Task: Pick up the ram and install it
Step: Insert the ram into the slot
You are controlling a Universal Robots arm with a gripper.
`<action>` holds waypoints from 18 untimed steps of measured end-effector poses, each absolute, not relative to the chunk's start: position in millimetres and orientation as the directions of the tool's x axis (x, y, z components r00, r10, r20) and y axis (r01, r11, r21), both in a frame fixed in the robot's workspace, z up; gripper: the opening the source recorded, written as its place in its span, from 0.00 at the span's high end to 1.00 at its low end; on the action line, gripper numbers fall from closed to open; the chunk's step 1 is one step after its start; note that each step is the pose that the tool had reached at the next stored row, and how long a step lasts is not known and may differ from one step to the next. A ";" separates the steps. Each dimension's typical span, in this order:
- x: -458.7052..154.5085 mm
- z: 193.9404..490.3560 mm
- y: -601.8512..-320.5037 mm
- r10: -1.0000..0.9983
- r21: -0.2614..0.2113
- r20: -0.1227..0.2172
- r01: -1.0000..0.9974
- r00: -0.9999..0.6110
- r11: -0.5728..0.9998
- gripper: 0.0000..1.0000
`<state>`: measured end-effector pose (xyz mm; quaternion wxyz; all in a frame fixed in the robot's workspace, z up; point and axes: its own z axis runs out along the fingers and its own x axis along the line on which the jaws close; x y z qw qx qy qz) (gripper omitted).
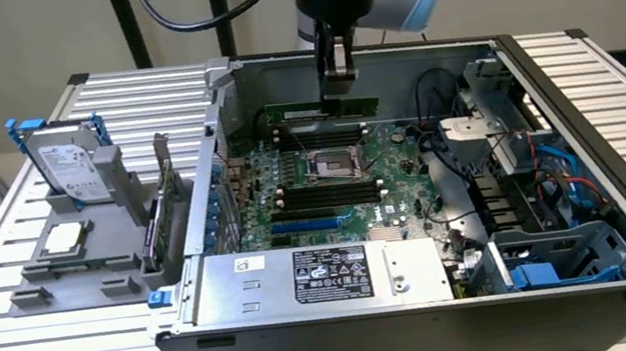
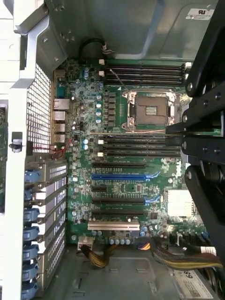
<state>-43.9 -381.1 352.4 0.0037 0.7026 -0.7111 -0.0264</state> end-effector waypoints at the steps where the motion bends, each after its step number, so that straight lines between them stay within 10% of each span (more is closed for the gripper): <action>1: -43.9 350.6 -380.0 -0.999 0.043 -0.032 -0.999 -0.013 0.011 0.87; 18: -43.8 319.8 -389.6 -0.999 0.043 -0.032 -0.999 -0.013 0.011 0.87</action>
